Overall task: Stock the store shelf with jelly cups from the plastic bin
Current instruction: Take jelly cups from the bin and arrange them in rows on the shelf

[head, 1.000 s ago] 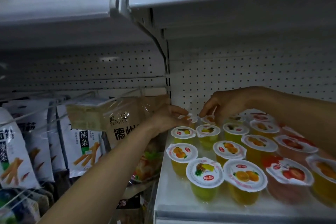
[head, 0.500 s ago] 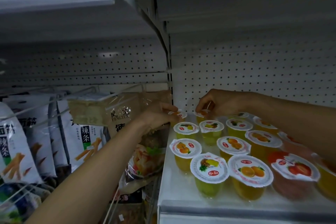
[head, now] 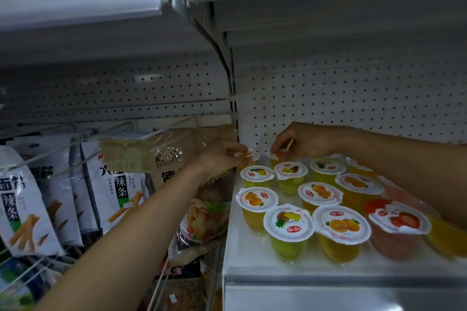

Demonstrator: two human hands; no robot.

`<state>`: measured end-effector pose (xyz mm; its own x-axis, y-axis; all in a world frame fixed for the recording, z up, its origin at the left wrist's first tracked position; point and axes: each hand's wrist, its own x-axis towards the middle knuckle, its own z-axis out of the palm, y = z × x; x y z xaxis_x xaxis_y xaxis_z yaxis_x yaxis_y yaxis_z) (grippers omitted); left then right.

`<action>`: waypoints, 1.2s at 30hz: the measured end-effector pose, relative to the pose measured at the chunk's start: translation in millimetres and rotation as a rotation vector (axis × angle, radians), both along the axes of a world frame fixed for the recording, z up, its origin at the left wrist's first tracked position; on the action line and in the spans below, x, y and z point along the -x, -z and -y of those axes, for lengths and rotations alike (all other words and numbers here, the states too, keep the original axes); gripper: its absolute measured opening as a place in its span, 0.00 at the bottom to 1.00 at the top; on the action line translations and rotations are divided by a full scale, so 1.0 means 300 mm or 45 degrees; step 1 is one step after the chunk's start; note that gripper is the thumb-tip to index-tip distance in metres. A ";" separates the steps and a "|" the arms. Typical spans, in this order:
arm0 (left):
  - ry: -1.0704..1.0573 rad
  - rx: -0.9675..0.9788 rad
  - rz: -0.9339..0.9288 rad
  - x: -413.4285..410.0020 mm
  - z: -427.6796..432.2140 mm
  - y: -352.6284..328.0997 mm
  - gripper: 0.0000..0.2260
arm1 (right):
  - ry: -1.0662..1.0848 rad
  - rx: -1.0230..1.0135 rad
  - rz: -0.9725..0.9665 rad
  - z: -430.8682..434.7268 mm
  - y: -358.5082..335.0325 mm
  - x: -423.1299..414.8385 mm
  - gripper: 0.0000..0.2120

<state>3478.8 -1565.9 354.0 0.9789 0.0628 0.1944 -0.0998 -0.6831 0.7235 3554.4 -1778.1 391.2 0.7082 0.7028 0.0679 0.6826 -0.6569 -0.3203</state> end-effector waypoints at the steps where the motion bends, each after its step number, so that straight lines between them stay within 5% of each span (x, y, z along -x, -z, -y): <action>1: -0.014 0.013 0.015 0.007 0.001 -0.001 0.21 | 0.008 0.005 -0.002 0.004 -0.003 0.006 0.14; 7: -0.006 0.120 0.333 0.136 0.006 0.004 0.07 | -0.023 -0.178 0.134 0.083 -0.069 0.114 0.13; 13: 0.127 0.220 0.123 0.179 0.049 0.025 0.18 | -0.040 0.054 0.028 0.102 -0.054 0.195 0.18; 18: 0.176 0.280 0.072 0.174 0.063 0.033 0.15 | -0.048 0.046 0.066 0.082 -0.016 0.203 0.17; 23: -0.101 0.316 0.353 0.145 0.020 0.028 0.07 | -0.040 0.015 0.047 0.089 -0.019 0.206 0.14; 28: -0.107 0.279 0.123 0.083 0.025 0.006 0.23 | 0.048 -0.197 0.163 0.068 -0.064 0.144 0.07; 36: -0.024 0.278 0.018 0.016 0.034 0.042 0.17 | 0.084 0.007 0.079 0.001 -0.024 0.080 0.11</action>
<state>3474.1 -1576.2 341.3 0.9744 0.1234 0.1878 -0.0996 -0.5120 0.8532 3530.4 -1778.2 398.4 0.7476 0.6550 0.1094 0.6560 -0.7029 -0.2750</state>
